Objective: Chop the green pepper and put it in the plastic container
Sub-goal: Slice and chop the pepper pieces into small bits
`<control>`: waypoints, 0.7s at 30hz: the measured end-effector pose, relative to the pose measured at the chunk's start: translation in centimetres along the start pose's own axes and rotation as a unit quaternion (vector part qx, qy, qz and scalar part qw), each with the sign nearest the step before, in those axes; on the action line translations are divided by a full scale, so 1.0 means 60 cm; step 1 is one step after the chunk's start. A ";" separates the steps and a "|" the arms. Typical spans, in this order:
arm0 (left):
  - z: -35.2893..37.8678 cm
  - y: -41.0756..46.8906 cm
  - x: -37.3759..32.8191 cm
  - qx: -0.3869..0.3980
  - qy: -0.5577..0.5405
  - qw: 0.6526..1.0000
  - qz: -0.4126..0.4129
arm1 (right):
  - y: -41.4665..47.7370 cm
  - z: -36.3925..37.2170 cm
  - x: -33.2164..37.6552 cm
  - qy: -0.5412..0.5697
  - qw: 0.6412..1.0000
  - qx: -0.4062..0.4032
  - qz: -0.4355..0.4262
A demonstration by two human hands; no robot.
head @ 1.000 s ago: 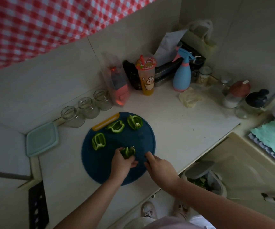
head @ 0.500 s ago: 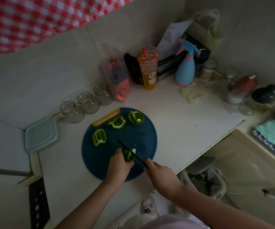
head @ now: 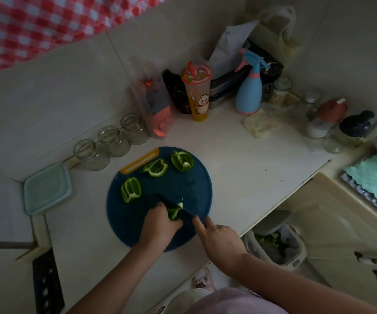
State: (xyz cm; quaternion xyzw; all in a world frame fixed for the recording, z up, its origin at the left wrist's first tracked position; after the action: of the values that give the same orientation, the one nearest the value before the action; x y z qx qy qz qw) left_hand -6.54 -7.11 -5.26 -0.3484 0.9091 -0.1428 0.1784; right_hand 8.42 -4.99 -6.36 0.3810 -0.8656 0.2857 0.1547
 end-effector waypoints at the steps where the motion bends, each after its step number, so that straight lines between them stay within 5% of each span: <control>1: -0.003 0.001 -0.002 -0.001 0.010 1.000 0.000 | 0.000 0.000 0.003 0.001 1.000 0.005 0.000; 21: -0.023 0.037 -0.017 0.113 -0.022 0.993 -0.020 | 0.017 -0.017 0.014 -0.009 1.000 0.022 0.020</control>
State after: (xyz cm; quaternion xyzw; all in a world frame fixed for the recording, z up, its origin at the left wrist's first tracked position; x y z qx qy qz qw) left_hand -7.69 -4.62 -4.67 -0.3475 0.8757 -0.2404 0.2337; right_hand 7.13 -4.28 -5.56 0.3692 -0.8681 0.3041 0.1327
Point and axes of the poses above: each hand's wrist, its own y-axis towards the middle knuckle, its own z-axis out of the palm, x = y × z, the point moved 5 cm from there along y, towards the middle knuckle, and after that the axes turned 13 degrees about y, right-handed, at the moved point
